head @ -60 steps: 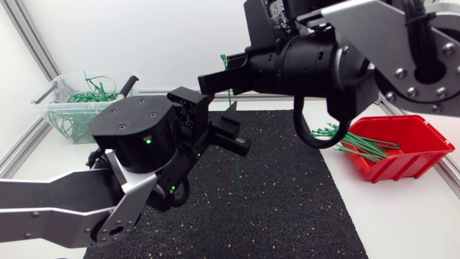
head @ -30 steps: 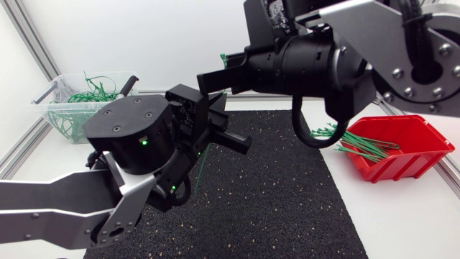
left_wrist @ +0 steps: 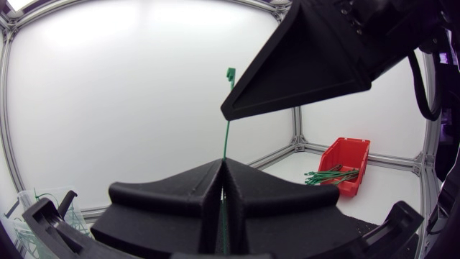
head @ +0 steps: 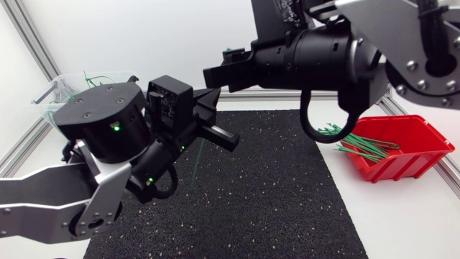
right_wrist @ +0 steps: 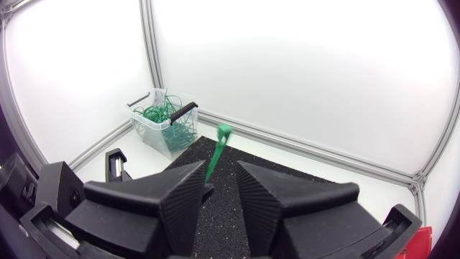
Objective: Take a green cable tie from the red box, thread the tail through the head to close it, then place it in the transparent bin on the left.
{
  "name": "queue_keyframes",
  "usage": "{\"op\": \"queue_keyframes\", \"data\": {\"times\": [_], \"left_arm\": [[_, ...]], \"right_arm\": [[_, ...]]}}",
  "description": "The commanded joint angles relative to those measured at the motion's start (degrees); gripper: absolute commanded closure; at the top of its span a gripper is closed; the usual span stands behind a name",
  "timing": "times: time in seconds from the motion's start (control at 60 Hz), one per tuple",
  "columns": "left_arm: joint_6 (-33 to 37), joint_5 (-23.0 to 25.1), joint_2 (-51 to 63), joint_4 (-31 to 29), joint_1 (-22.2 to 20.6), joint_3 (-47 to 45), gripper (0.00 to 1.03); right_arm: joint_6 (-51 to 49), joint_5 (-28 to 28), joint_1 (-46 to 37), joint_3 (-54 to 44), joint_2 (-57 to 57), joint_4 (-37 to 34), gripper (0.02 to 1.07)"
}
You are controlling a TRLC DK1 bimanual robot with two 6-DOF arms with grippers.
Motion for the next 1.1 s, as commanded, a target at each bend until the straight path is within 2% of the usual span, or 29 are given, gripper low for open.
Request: {"op": "queue_keyframes", "data": {"times": [0.0, 0.167, 0.317, 0.367, 0.417, 0.467, 0.65, 0.783, 0.95, 1.083], "left_arm": [[-1.40, 4.11, -3.89, -2.56, 2.97, -1.34, 0.99], [-4.21, 14.22, -7.40, -10.29, 7.27, -0.99, 0.99], [-6.58, 22.48, -9.25, -15.13, 10.88, -0.81, 0.99], [-7.20, 24.06, -9.86, -16.18, 11.84, -0.81, 0.99], [-7.90, 27.76, -11.09, -17.94, 13.25, -0.90, 0.99], [-8.52, 29.07, -11.97, -18.64, 14.04, -1.08, 0.99], [-10.89, 40.50, -14.87, -22.42, 17.38, -1.43, 0.99], [-13.88, 49.73, -15.31, -24.01, 20.28, -0.73, 0.99], [-17.31, 55.97, -14.61, -23.65, 22.74, 0.15, 0.99], [-18.19, 57.11, -14.52, -22.77, 23.44, 0.33, 0.99]], "right_arm": [[-0.58, -4.40, -3.44, -0.72, -2.58, -0.31, 0.60], [-0.67, -17.23, -9.59, -2.83, -4.16, -0.66, 0.61], [-3.65, -25.75, -13.81, -4.59, -4.51, -0.05, 0.60], [-4.80, -27.16, -14.42, -4.94, -4.42, 0.04, 0.60], [-7.43, -29.18, -14.78, -5.38, -4.25, -0.05, 0.60], [-8.75, -32.35, -15.74, -5.99, -4.34, 0.13, 0.60], [-10.69, -43.95, -18.47, -7.49, -4.51, 1.36, 0.59], [-12.09, -49.13, -18.56, -9.77, -5.04, 3.82, 0.63], [-12.71, -57.92, -18.99, -11.79, -4.51, 5.31, 0.62], [-13.41, -61.35, -19.08, -13.20, -4.51, 6.10, 0.62]]}}
